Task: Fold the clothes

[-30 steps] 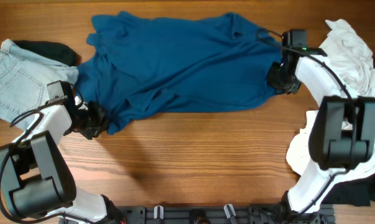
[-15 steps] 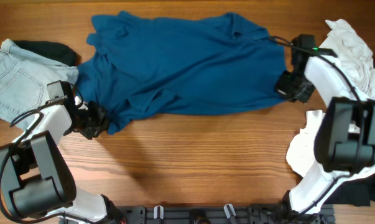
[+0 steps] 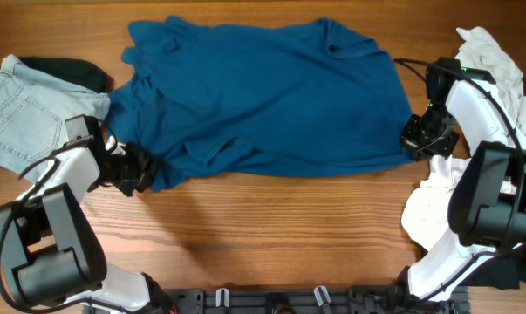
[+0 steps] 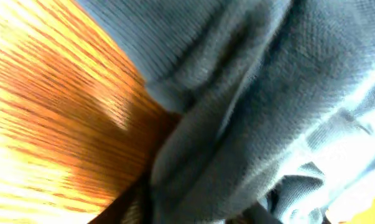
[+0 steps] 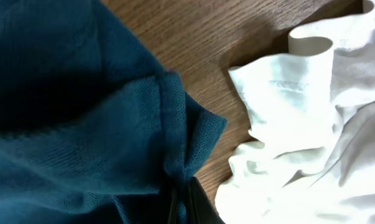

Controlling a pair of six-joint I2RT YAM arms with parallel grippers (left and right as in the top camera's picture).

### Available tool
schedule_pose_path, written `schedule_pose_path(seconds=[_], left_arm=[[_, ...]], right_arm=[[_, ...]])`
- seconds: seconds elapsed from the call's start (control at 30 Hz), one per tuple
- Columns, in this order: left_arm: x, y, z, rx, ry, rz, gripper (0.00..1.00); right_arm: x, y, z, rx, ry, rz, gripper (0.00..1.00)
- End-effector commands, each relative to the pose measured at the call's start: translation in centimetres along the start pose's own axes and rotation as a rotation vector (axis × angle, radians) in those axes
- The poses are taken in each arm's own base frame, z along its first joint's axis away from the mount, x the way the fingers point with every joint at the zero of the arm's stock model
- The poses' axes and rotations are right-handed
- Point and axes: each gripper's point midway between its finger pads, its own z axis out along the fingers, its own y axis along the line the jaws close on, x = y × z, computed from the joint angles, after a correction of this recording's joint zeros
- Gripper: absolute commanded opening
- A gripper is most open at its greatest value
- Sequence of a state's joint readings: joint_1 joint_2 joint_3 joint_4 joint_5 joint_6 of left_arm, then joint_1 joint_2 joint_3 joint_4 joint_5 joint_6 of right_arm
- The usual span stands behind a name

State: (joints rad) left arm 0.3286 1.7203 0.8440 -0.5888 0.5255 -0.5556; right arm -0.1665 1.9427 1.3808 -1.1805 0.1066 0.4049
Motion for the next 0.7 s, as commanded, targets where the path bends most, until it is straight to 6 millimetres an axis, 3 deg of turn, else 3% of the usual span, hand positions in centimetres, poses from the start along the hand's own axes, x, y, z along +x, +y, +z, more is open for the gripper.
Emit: schedule_pose_path(seconds=[0.0,0.1,0.17,0.3,0.47,0.67], left_arm=[[1.3,-1.6,-1.6,0.079,0.007,0.059,0.44],[2.1,-3.1,-4.6,0.122,-0.059,0.122,0.42],[2.0,-3.2,-5.1,0.114,-0.085,0.135,0.41],[2.5,-2.7,-3.6,0.009,-0.094,0.19,0.44],[0.7,-0.7,-0.7,-0.306,-0.254,0.338,0.47],[-1.9,-2.1,-0.1,-0.281,-0.36,0.369,0.47]], right_arm=[[-0.4,-0.7,-0.8,0.023,-0.029,-0.039,0.05],[-0.4,-0.6,-0.8,0.023,-0.029,-0.058,0.05],[-0.4,-0.6,-0.8,0.023,-0.03,-0.06,0.05],[-0.7,-0.5,-0.8,0.018,-0.043,-0.081,0.05],[-0.9,-0.4,-0.8,0.015,-0.05,-0.08,0.05],[-1.0,-0.4,-0.8,0.014,-0.053,-0.081,0.05]])
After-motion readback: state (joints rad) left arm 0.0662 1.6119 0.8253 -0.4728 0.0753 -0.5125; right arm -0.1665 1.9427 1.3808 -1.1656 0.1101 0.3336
